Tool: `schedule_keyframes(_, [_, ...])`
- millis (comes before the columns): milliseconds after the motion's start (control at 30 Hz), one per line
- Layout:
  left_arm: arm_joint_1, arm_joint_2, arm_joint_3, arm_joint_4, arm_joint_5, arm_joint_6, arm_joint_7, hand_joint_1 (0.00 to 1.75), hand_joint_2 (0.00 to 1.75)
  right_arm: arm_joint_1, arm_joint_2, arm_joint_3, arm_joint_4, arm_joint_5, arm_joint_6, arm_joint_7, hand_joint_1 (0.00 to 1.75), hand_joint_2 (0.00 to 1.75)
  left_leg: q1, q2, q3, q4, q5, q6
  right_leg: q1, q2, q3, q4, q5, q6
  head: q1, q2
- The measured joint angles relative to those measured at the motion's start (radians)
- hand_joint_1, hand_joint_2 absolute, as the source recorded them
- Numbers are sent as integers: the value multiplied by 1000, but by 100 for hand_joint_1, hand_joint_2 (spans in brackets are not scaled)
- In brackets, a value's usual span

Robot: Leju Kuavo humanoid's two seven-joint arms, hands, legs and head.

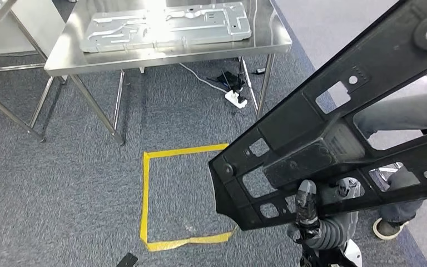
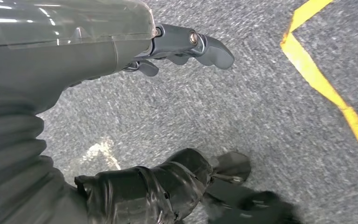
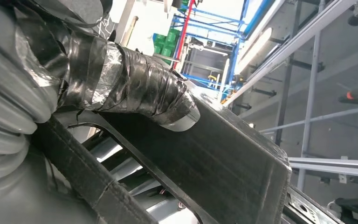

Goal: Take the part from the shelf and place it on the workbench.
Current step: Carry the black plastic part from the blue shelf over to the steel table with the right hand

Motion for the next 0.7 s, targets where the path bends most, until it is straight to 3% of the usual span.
schedule_keyframes(33, [2,0,0,0,0,0,1,0,175,0,0,0,0,-2,0,0,175,175,0,0,-10,-2,22,2,1,1,5,0,-4,0,0,0])
schedule_keyframes(67, [3,0,0,0,-1,-1,2,0,175,0,0,0,0,-4,0,0,175,175,-1,0,0,-45,61,6,2,2,12,0,-8,0,0,0])
schedule_keyframes(133, [3,1,0,0,-1,-1,2,0,175,0,0,0,0,-10,-3,0,175,175,-5,1,53,-181,139,20,4,2,26,-1,-18,4,1,0])
schedule_keyframes(167, [2,2,0,0,-2,-1,3,0,175,0,0,0,0,-12,-6,0,175,175,-9,1,76,-233,157,26,5,2,29,-2,-21,7,2,0])
schedule_keyframes(267, [1,5,0,0,-3,-1,4,0,175,0,0,0,0,-1,-16,3,175,175,-17,1,96,-274,154,37,5,1,32,-9,-24,22,4,0])
schedule_keyframes(333, [3,5,0,0,-4,-1,5,0,175,1,0,0,0,16,-25,7,175,175,-11,0,109,-290,157,44,5,1,34,-1,-34,32,6,0])
schedule_keyframes(400, [4,5,0,0,-6,-1,5,0,175,0,0,0,0,27,-32,10,175,175,-4,-2,123,-304,159,52,6,2,2,70,-74,38,10,0])
schedule_keyframes(467, [3,5,0,0,-7,-1,5,0,175,1,0,-1,1,32,-37,13,175,175,-5,-9,126,-304,156,56,6,2,-70,200,-124,41,12,0])
schedule_keyframes(500, [3,5,0,0,-7,-1,6,0,175,3,0,-2,2,33,-39,14,175,175,-5,-15,126,-303,154,57,6,2,-100,247,-134,43,12,0])
schedule_keyframes(533, [3,5,0,0,-8,-1,6,0,175,4,0,-2,2,34,-41,16,175,175,-5,-22,127,-301,152,57,6,2,-116,263,-124,43,12,0])
schedule_keyframes(567, [4,5,0,0,-9,-1,6,0,175,5,0,-2,3,34,-43,17,175,175,-5,-31,127,-297,149,55,5,3,-111,238,-97,44,12,0])
schedule_keyframes(633, [4,5,0,0,-10,-2,6,0,175,4,0,-3,3,34,-44,18,175,175,-3,-51,127,-285,141,50,0,23,-66,121,-23,43,12,0])
schedule_keyframes(700, [2,5,0,0,-10,-2,6,0,175,5,0,-5,3,35,-45,18,175,175,-5,-70,119,-269,131,40,-5,56,-25,30,3,40,12,0])
